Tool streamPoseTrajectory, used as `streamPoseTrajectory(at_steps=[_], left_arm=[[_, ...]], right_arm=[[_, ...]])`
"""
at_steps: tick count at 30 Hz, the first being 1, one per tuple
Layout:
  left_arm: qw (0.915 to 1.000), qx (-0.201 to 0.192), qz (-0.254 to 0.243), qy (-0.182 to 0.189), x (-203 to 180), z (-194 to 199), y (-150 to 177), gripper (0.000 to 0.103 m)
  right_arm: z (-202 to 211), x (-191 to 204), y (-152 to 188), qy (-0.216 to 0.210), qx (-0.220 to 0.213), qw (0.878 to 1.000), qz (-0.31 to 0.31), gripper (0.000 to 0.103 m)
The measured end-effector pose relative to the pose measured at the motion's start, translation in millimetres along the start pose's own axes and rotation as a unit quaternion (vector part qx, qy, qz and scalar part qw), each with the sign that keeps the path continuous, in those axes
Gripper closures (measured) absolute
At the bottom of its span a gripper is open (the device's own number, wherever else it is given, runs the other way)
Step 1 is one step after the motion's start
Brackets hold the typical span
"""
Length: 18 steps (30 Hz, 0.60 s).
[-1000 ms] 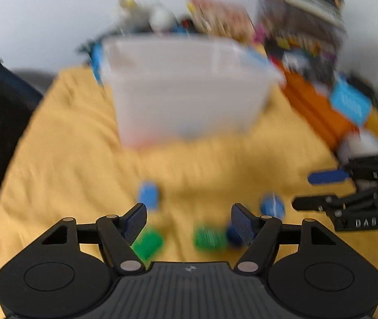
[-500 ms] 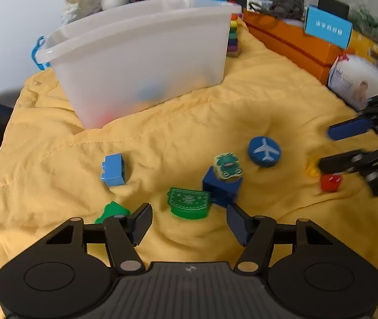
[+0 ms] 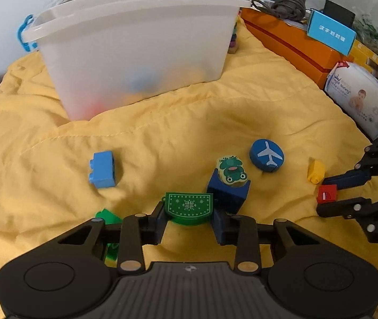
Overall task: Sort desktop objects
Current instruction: 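Grasp the green patterned piece with the left gripper while the right grasps the red brick, then carry the green piece and red brick over the white bin and open both grippers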
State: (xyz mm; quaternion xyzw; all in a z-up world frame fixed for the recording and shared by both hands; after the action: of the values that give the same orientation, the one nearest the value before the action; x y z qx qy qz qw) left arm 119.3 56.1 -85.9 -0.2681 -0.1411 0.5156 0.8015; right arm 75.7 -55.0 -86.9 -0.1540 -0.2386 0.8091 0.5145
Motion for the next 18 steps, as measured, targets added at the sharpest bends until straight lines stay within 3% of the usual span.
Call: streamPoseTrajectory(at_steps=[3, 8, 18], left_arm=[[0.9999, -0.001, 0.011, 0.001, -2, 11, 5, 0.064], [0.9992, -0.028, 0.029, 0.007, -3, 42, 1, 0.064], [0.9931, -0.112, 0.037, 0.004, -8, 93, -45, 0.064]], right_arm=[[-2, 4, -1, -0.002, 0.002, 1.000, 0.007, 0.079], [3, 4, -6, 0.004, -0.005, 1.000, 0.011, 0.081], [25, -12, -43, 0.018, -0.064, 0.998, -0.004, 0.081]])
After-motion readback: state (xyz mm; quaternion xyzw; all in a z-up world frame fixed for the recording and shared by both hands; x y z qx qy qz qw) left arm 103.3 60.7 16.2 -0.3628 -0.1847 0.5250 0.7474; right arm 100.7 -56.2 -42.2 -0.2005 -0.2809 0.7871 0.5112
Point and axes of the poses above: each gripper's, at about its wrist camera, not at the fingertips, and z roughly against the way its jaws point, x to its left, y to its underside, the point moved 6 cm from there along -z, roughly the way its jaws point
